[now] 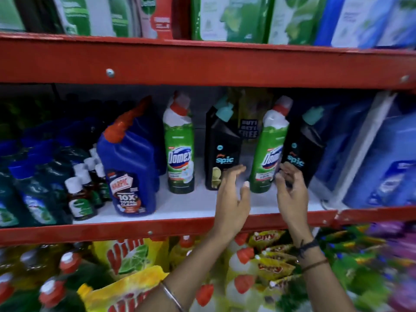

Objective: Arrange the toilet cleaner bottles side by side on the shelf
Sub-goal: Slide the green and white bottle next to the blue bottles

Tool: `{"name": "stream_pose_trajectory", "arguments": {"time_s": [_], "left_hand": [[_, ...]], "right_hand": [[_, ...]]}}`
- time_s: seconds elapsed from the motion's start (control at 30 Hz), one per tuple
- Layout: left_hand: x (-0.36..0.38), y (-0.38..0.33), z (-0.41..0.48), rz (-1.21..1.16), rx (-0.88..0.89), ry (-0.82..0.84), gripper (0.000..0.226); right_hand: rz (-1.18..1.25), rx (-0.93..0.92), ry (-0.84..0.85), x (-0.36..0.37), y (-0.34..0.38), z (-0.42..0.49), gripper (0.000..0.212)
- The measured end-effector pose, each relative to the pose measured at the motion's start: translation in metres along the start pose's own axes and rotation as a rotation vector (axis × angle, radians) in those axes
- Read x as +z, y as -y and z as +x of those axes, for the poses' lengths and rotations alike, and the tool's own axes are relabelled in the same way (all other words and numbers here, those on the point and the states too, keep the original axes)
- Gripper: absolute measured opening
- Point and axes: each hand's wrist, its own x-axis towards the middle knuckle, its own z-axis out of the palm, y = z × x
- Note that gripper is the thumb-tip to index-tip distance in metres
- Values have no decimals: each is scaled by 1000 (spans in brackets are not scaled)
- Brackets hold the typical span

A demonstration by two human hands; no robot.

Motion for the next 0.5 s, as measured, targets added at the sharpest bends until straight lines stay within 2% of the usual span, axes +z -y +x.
{"name": "stream_pose_trajectory", "arguments": {"time_s": [0.1, 0.23, 0.4, 0.5], "left_hand": [[27, 6, 19, -17, -80, 70, 45], [49, 13, 43, -22, -209, 51, 48], [59, 19, 50, -92, -240, -6, 39], [59, 22, 52, -89, -228, 1, 41]], "right_hand": [[-5, 39, 142, 0, -6, 19, 43], [-131, 72, 300, 4, -23, 36, 56], [-169, 21, 179, 5, -25, 41, 53], [-347, -76, 37, 4, -27, 33, 54]]}}
